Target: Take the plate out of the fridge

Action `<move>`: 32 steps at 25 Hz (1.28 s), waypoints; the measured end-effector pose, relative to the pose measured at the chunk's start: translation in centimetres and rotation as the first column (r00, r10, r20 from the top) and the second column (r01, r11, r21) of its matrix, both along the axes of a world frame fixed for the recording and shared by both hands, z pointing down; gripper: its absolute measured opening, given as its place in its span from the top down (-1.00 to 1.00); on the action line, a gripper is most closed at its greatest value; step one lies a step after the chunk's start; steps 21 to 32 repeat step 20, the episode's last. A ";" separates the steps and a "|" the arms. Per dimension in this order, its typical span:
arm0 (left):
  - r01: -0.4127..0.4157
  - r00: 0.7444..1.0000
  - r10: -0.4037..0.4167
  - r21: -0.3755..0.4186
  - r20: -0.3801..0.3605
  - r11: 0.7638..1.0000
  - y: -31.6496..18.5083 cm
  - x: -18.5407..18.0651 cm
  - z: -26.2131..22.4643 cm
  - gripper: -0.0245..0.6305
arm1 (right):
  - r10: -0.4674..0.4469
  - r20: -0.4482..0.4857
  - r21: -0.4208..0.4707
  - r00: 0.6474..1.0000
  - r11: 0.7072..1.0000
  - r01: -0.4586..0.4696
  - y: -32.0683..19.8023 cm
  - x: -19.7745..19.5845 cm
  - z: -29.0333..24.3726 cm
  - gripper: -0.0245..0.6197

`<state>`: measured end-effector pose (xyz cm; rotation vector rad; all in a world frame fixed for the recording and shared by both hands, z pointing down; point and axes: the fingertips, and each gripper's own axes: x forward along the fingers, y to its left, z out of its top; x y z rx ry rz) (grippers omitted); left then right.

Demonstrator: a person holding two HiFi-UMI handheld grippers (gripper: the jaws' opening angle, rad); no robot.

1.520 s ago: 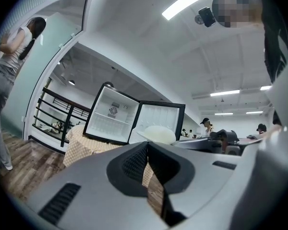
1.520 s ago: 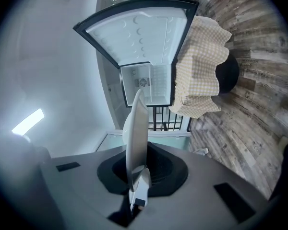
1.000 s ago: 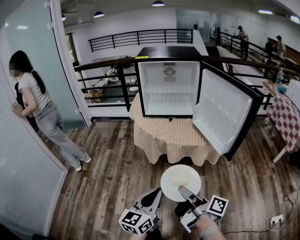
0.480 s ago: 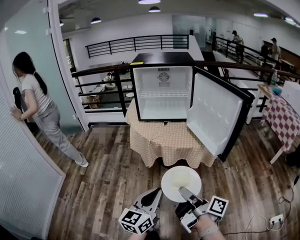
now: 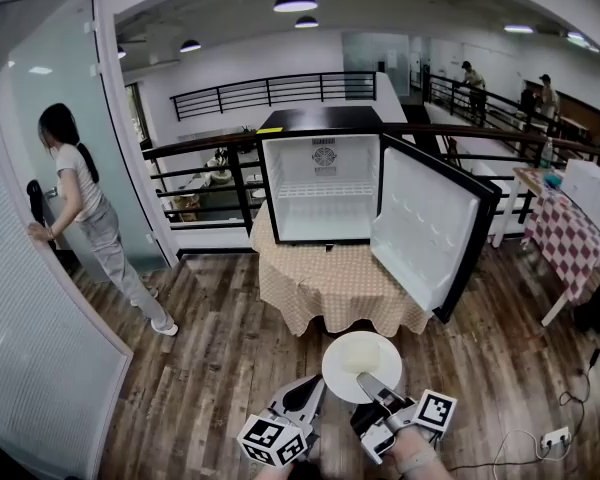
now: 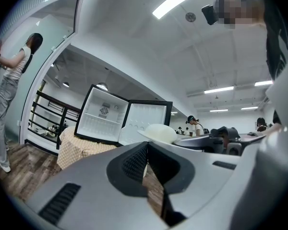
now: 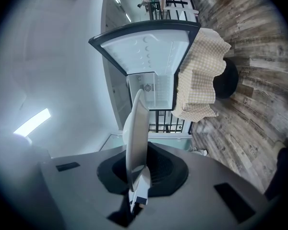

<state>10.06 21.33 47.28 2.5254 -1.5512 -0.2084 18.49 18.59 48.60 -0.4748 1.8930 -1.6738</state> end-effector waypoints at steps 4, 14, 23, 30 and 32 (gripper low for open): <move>-0.002 1.000 0.002 0.001 0.012 1.000 -0.1 0.1 -0.2 0.90 | -0.003 0.008 -0.005 1.000 1.000 0.003 -0.2 0.0 0.1 0.80; 0.003 1.000 -0.003 -0.023 0.023 1.000 -0.8 -0.8 0.6 0.90 | -0.021 0.012 -0.026 1.000 0.999 0.021 -1.1 -1.2 0.9 0.80; -0.007 1.000 0.008 -0.033 0.026 0.999 -3.7 -1.9 1.3 0.90 | -0.009 0.017 -0.037 1.000 0.999 0.010 -3.9 -2.3 1.4 0.80; -0.007 1.000 0.008 -0.033 0.026 0.999 -3.7 -1.9 1.3 0.90 | -0.009 0.017 -0.037 1.000 0.999 0.010 -3.9 -2.3 1.4 0.80; -0.007 1.000 0.008 -0.033 0.026 0.999 -3.7 -1.9 1.3 0.90 | -0.009 0.017 -0.037 1.000 0.999 0.010 -3.9 -2.3 1.4 0.80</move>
